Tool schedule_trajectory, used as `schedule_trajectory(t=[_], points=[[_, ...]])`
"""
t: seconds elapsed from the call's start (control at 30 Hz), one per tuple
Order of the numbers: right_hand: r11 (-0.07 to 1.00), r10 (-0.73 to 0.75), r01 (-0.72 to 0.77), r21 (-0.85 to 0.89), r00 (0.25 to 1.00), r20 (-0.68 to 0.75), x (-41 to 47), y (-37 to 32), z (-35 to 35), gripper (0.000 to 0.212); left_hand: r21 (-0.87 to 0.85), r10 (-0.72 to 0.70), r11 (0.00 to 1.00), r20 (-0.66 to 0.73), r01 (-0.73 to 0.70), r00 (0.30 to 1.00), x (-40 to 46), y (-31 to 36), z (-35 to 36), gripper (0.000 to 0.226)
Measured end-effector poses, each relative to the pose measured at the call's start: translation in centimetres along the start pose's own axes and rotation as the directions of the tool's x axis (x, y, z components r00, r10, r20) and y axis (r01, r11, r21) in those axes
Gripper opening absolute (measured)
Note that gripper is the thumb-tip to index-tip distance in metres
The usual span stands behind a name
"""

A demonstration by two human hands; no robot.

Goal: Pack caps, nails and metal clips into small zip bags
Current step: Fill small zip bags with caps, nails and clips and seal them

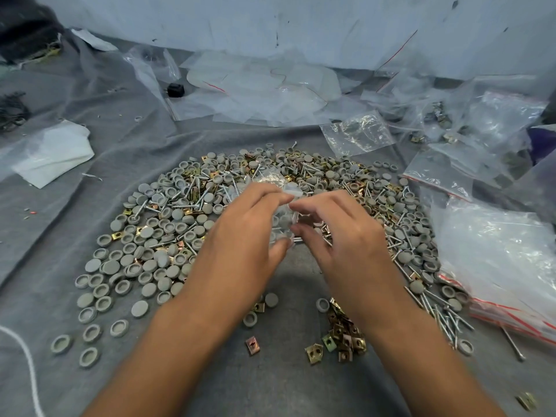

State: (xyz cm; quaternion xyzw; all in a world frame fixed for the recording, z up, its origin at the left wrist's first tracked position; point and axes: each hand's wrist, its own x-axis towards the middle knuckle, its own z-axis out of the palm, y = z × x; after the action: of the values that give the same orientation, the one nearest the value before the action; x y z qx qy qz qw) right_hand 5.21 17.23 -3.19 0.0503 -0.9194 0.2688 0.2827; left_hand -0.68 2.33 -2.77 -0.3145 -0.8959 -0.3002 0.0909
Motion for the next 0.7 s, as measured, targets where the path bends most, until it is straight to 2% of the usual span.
schedule_trajectory(t=[0.17, 0.27, 0.37, 0.5, 0.6, 0.7], points=[[0.997, -0.047, 0.056, 0.047, 0.985, -0.168, 0.0, -0.4, 0.0, 0.017, 0.004, -0.009, 1.0, -0.003, 0.009, 1.0, -0.2, 0.0, 0.0, 0.062], [0.998, -0.014, 0.023, 0.055, 0.987, -0.162, 0.1, 0.0, 0.1, 0.014, 0.007, -0.002, 1.0, -0.004, 0.002, 1.0, -0.2, 0.0, 0.0, 0.062], [0.986, 0.165, -0.165, 0.025, 0.986, 0.006, 0.0, 1.2, -0.1, 0.019, 0.012, -0.013, 1.0, -0.021, 0.013, 1.0, -0.2, -0.2, -0.1, 0.063], [0.959, 0.222, -0.16, -0.233, 0.938, 0.268, -0.5, 2.1, 1.2, 0.031, 0.011, -0.056, 0.998, -0.072, 0.057, 0.996, -0.2, -0.2, -0.3, 0.064], [0.948, 0.204, -0.108, -0.299, 0.928, 0.312, -0.3, 2.2, 2.1, 0.032, 0.011, -0.077, 0.997, -0.081, 0.078, 0.994, -0.1, -0.2, -0.5, 0.064], [0.94, 0.187, -0.077, -0.333, 0.932, 0.31, 0.0, 2.2, 2.1, 0.02, 0.007, -0.083, 0.996, -0.073, 0.083, 0.994, -0.1, -0.4, -0.5, 0.065]])
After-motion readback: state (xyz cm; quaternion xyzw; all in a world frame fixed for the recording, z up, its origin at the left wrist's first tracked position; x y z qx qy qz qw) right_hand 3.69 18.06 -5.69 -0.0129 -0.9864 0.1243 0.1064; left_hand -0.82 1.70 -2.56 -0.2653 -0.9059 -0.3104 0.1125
